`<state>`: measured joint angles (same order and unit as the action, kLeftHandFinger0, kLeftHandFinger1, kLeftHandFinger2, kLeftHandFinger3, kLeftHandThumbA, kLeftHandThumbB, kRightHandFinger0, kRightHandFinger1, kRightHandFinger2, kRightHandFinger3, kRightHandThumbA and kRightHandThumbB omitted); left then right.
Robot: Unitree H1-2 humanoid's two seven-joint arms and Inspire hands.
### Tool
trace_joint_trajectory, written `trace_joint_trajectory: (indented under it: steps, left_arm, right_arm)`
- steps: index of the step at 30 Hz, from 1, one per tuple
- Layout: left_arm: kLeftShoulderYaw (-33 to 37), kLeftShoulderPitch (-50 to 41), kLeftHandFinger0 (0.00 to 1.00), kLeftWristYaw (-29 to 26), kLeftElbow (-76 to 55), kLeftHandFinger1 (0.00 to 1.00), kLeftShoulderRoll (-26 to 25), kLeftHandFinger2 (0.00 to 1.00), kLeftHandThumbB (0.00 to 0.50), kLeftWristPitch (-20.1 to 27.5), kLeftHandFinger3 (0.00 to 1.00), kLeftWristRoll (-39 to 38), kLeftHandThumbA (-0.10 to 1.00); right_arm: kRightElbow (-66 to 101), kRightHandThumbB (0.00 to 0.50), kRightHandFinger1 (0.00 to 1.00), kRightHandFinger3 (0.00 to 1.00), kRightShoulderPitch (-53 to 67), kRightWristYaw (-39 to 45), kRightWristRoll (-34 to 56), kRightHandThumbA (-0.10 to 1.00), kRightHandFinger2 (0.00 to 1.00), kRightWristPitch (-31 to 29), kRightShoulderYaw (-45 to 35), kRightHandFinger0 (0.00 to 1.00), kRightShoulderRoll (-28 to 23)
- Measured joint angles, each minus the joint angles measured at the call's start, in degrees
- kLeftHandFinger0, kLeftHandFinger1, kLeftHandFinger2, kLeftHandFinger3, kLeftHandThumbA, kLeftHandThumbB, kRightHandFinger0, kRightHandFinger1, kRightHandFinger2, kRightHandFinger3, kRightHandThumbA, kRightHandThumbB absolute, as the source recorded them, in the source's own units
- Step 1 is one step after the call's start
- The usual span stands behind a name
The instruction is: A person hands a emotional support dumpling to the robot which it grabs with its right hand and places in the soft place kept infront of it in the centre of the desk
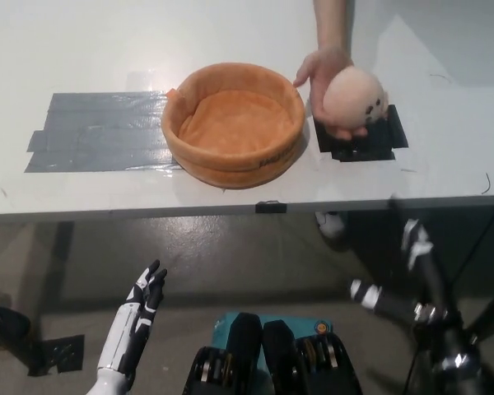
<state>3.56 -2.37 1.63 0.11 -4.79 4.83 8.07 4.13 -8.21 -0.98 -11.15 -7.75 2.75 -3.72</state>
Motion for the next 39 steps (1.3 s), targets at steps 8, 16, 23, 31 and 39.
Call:
trace_joint_trajectory:
  steps: [8, 16, 23, 31, 39]
  left_arm:
    - [0.0, 0.0, 1.0, 0.0, 0.0, 1.0, 0.0, 1.0, 0.099, 0.0, 1.0, 0.0, 0.98]
    - [0.1, 0.1, 1.0, 0.0, 0.0, 1.0, 0.0, 1.0, 0.099, 0.0, 1.0, 0.2, 0.99]
    - [0.3, 0.3, 1.0, 0.0, -0.3, 1.0, 0.0, 1.0, 0.104, 0.0, 1.0, 0.8, 1.0]
    - [0.4, 0.6, 1.0, 0.0, -0.3, 1.0, 0.0, 1.0, 0.115, 0.0, 1.0, 1.8, 1.0]
    - [0.4, 0.9, 1.0, 0.0, -0.3, 1.0, -0.1, 1.0, 0.116, 0.0, 1.0, 2.1, 1.0]
  right_arm:
    - [1.4, 0.361, 1.0, 1.0, -14.8, 0.7, -5.8, 0.93, 1.0, 10.2, -0.8, 1.0, -5.9]
    - [-9.8, 0.387, 1.0, 1.0, -31.2, 4.2, -9.7, 0.9, 1.0, 20.5, 3.2, 1.0, -10.3]
    - [-25.2, 0.42, 1.0, 1.0, -42.3, 8.0, -11.5, 0.95, 1.0, 25.7, 8.6, 1.0, -11.3]
    - [-35.6, 0.409, 1.0, 1.0, -47.6, 10.2, -12.0, 0.88, 1.0, 27.7, 11.5, 1.0, -11.1]
    - [-42.2, 0.402, 1.0, 1.0, -48.2, 11.2, -12.4, 0.9, 1.0, 28.3, 13.4, 1.0, -10.3]
